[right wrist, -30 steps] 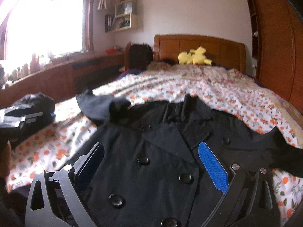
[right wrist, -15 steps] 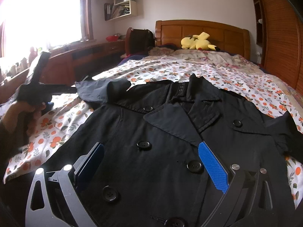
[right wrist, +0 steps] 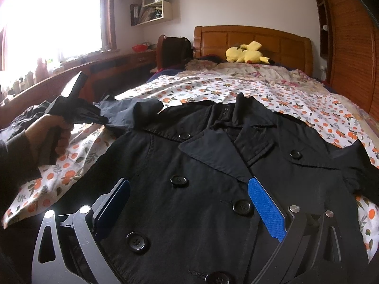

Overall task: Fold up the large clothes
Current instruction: 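Reach the left tool to the cuff of the nearest coat sleeve and grasp it, then carry the held sleeve across the coat body with the left tool and release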

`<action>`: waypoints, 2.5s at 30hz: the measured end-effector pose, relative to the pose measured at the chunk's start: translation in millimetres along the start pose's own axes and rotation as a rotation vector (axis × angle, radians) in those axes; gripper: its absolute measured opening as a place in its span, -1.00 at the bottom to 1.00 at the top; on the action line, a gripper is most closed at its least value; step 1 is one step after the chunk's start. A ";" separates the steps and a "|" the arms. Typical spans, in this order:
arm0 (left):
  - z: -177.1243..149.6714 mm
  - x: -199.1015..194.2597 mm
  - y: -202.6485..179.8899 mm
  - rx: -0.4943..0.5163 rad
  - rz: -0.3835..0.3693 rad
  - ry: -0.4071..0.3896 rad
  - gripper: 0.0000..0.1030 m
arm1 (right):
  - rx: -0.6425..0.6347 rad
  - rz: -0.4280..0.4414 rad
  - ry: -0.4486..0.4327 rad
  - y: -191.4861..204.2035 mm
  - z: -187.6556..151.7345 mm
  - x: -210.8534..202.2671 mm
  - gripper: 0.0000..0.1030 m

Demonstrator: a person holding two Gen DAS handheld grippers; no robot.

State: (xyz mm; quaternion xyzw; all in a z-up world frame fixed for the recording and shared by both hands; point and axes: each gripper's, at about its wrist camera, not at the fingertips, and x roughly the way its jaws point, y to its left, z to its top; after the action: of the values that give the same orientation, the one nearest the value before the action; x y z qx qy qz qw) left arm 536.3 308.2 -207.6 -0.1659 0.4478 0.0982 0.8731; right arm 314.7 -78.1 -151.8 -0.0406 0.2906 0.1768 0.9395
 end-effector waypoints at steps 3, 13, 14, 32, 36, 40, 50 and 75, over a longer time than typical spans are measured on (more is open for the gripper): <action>1.2 -11.0 -14.1 0.037 0.040 -0.020 -1.00 | 0.016 0.002 -0.012 -3.4 2.6 -10.5 0.87; -38.2 -117.4 -115.4 0.258 -0.039 -0.182 -1.00 | 0.002 -0.031 -0.033 -22.2 -3.0 -49.7 0.88; -48.1 -125.4 -125.8 0.277 -0.057 -0.187 -1.00 | 0.004 -0.034 -0.037 -24.4 -2.5 -53.1 0.87; -128.3 -147.2 -139.9 0.381 -0.013 -0.224 0.36 | -0.007 -0.018 -0.086 -27.5 3.4 -78.0 0.87; -110.3 -131.8 -110.5 0.315 0.022 -0.204 0.46 | -0.014 -0.015 -0.078 -23.6 2.4 -72.7 0.87; -94.4 -105.4 -78.3 0.251 0.063 -0.165 0.46 | -0.019 -0.018 -0.065 -20.8 0.2 -65.5 0.87; -65.4 -41.2 -23.5 0.128 0.104 -0.065 0.46 | -0.027 -0.018 -0.030 -18.1 -4.7 -49.0 0.87; -83.1 -159.6 -143.1 0.347 -0.002 -0.254 -1.00 | -0.028 -0.073 -0.090 -35.8 -3.9 -103.7 0.87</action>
State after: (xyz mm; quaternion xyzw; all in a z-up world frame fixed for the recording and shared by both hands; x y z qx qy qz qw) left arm 427.2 140.8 -94.0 0.0001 0.3442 0.0387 0.9381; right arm 245.6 -144.3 -97.9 -0.0565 0.2440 0.1479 0.9567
